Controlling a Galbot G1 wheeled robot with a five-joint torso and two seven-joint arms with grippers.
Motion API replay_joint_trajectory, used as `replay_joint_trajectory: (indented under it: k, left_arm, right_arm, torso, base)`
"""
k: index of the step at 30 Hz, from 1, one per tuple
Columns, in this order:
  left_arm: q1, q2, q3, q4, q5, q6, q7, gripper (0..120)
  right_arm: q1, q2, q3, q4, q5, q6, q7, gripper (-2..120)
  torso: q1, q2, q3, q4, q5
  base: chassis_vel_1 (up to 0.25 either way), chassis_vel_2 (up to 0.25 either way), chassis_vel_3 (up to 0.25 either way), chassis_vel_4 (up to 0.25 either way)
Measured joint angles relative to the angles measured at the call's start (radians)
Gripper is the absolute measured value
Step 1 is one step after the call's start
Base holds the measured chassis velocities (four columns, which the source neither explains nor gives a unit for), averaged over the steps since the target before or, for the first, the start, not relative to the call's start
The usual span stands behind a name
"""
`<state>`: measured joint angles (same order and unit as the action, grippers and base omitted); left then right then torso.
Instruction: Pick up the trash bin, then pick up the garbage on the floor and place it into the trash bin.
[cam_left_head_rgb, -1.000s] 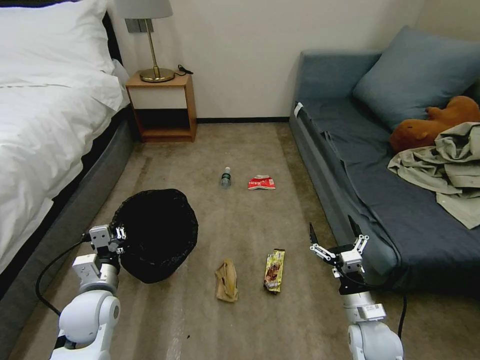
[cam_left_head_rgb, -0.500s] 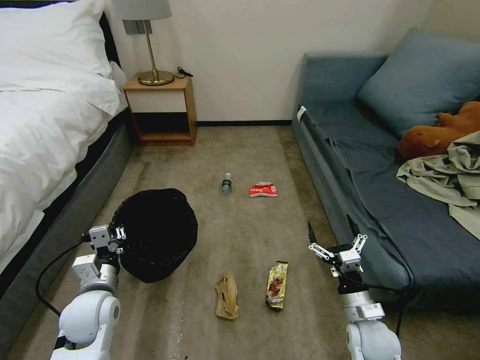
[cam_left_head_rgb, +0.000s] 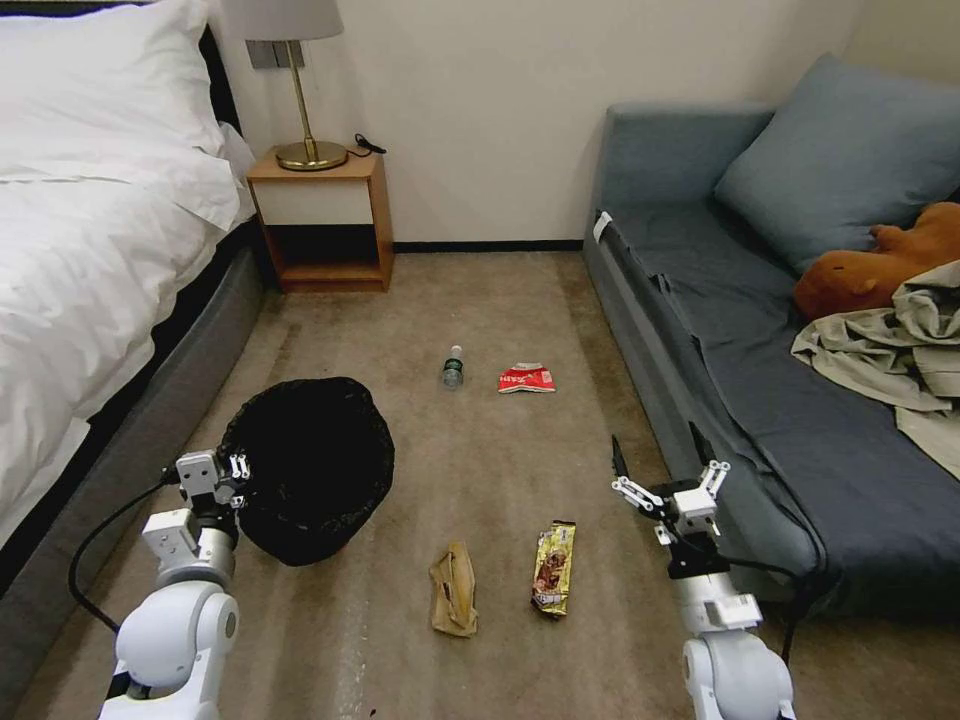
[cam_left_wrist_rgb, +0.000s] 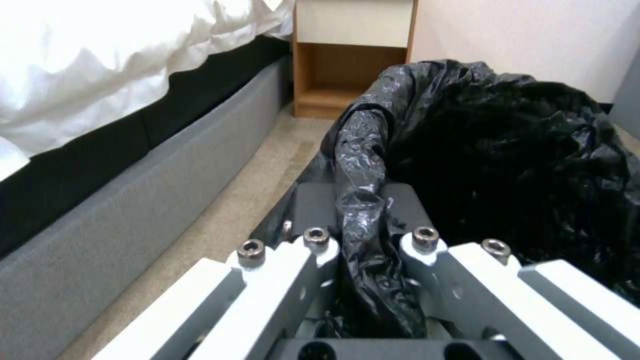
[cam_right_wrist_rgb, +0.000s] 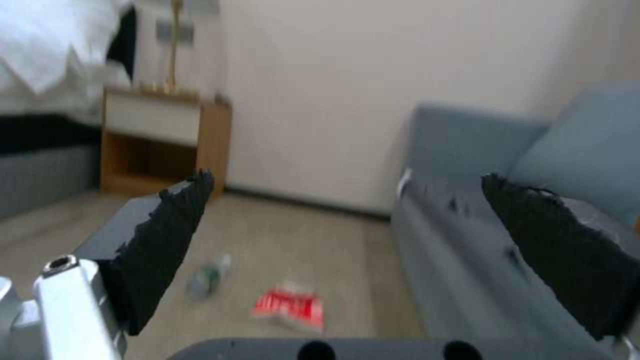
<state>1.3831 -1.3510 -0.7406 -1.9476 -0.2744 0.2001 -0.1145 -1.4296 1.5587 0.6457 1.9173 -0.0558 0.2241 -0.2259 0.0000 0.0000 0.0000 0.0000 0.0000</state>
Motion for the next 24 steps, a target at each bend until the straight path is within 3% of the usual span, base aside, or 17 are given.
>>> replay_joint_trajectory:
  k: [2,3,6,7,10,11,12,15,21,24]
  left_arm:
    - [-0.002,0.002,0.002,0.000,0.000,0.000,0.000,5]
    - [-0.002,0.002,0.002,0.000,0.000,0.000,0.000,5]
    - [-0.025,0.009,0.018,0.017,0.000,0.000,0.000,5]
    - [-0.025,0.009,0.018,0.017,0.000,0.000,0.000,5]
    - [-0.039,0.016,0.028,0.032,0.001,0.000,0.002,5]
    - [-0.039,0.016,0.028,0.032,0.001,0.000,0.002,5]
    - [-0.040,0.017,0.028,0.034,0.001,0.000,0.002,5]
    - [-0.043,0.018,0.028,0.038,0.001,0.000,0.002,5]
    - [-0.050,0.019,0.035,0.049,0.004,0.000,0.001,5]
    - [-0.048,0.016,0.037,0.054,0.009,0.000,0.002,5]
  right_arm:
    - [0.014,-0.047,-0.016,0.041,0.041,-0.178,0.004,100]
    - [0.014,-0.047,-0.016,0.041,0.041,-0.178,0.004,100]
    - [0.003,-0.108,-0.033,0.139,0.120,-0.514,0.031,100]
    - [0.003,-0.108,-0.033,0.139,0.120,-0.514,0.031,100]
    - [-0.013,-0.152,-0.039,0.216,0.189,-0.849,0.033,100]
    - [-0.013,-0.152,-0.039,0.216,0.189,-0.849,0.033,100]
    - [-0.014,-0.162,-0.043,0.224,0.200,-0.919,0.015,100]
    - [-0.013,-0.185,-0.064,0.209,0.202,-0.984,-0.038,100]
    - [-0.002,-0.197,-0.106,0.115,0.197,-0.987,-0.104,100]
    - [0.031,-0.203,-0.146,-0.015,0.200,-0.974,-0.142,100]
  torso:
    - [0.000,0.000,0.000,0.0001,0.0001]
    - [0.000,0.000,0.000,0.0001,0.0001]
    - [0.000,0.000,0.000,0.0001,0.0000]
    - [0.000,0.000,0.000,0.0001,0.0000]
    - [0.000,0.000,0.000,-0.0003,0.0001]
    - [0.000,0.000,0.000,-0.0003,0.0001]
    - [0.000,0.000,0.000,-0.0002,0.0000]
    - [0.000,0.000,0.000,0.0001,-0.0001]
    - [0.000,0.000,0.000,0.0000,0.0000]
    - [0.000,0.000,0.000,0.0000,0.0001]
  base:
    - [0.000,0.000,0.000,0.000]
    - [0.000,0.000,0.000,0.000]
    - [0.000,0.000,0.000,0.000]
    - [0.000,0.000,0.000,0.000]
    - [0.000,0.000,0.000,0.000]
    - [0.000,0.000,0.000,0.000]
    - [0.000,0.000,0.000,0.000]
    - [0.000,0.000,0.000,0.000]
    - [0.000,0.000,0.000,0.000]
    - [0.000,0.000,0.000,0.000]
